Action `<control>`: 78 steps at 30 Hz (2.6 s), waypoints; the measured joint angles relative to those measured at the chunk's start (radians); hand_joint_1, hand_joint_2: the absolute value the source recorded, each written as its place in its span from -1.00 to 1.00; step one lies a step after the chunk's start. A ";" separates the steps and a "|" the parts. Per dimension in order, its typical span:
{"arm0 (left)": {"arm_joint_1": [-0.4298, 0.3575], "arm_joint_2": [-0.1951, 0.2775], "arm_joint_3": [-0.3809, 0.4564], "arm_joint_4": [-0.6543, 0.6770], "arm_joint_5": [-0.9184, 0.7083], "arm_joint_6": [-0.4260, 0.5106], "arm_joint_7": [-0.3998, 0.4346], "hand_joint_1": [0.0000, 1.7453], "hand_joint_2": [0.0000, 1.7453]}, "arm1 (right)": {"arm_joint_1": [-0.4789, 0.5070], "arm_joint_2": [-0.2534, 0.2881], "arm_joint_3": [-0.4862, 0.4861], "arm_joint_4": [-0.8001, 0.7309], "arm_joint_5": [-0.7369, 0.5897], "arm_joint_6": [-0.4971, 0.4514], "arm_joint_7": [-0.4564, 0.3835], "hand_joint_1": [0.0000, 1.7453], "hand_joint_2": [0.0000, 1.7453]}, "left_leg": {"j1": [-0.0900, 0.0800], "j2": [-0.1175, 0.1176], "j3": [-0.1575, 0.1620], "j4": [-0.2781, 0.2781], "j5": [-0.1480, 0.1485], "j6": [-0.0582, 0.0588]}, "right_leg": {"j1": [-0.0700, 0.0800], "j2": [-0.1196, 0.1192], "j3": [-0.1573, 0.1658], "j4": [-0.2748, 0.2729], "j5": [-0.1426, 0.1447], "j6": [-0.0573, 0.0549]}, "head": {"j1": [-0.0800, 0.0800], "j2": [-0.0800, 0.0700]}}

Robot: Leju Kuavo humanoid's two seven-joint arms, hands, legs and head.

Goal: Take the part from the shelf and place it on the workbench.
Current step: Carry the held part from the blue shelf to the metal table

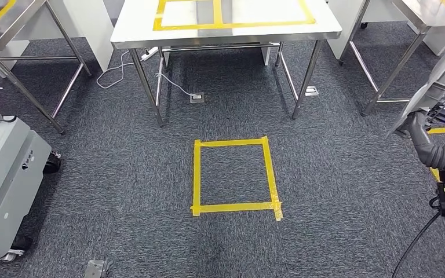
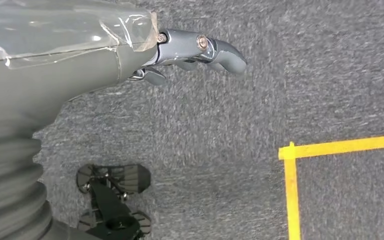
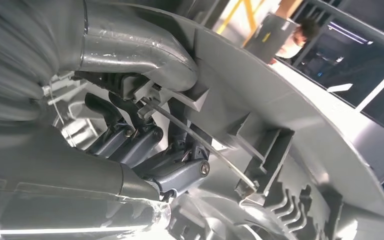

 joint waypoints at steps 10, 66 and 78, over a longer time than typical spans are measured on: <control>0.003 -0.001 -0.002 -0.003 -0.003 0.002 0.007 -1.00 1.00 | 0.004 0.001 0.003 -0.001 0.014 0.002 0.000 0.90 1.00 | 0.026 0.000 -0.124 0.217 -0.060 -0.033 | -0.007 0.007 0.011 -0.002 -0.007 -0.024 | -0.003 0.000; 0.023 0.007 0.003 0.002 0.005 -0.028 -0.027 -1.00 1.00 | -0.125 -0.024 0.177 0.041 0.137 0.229 0.064 0.90 1.00 | 0.010 -0.001 -0.059 0.146 -0.082 -0.028 | 0.002 0.005 -0.024 0.006 0.015 -0.030 | 0.007 0.000; 0.031 0.019 0.004 0.009 0.006 -0.036 -0.034 -1.00 1.00 | -0.162 -0.025 0.245 0.047 0.134 0.251 0.066 0.90 1.00 | -0.049 -0.002 -0.042 -0.034 0.067 0.094 | 0.032 0.014 0.063 -0.026 -0.043 -0.031 | 0.014 0.000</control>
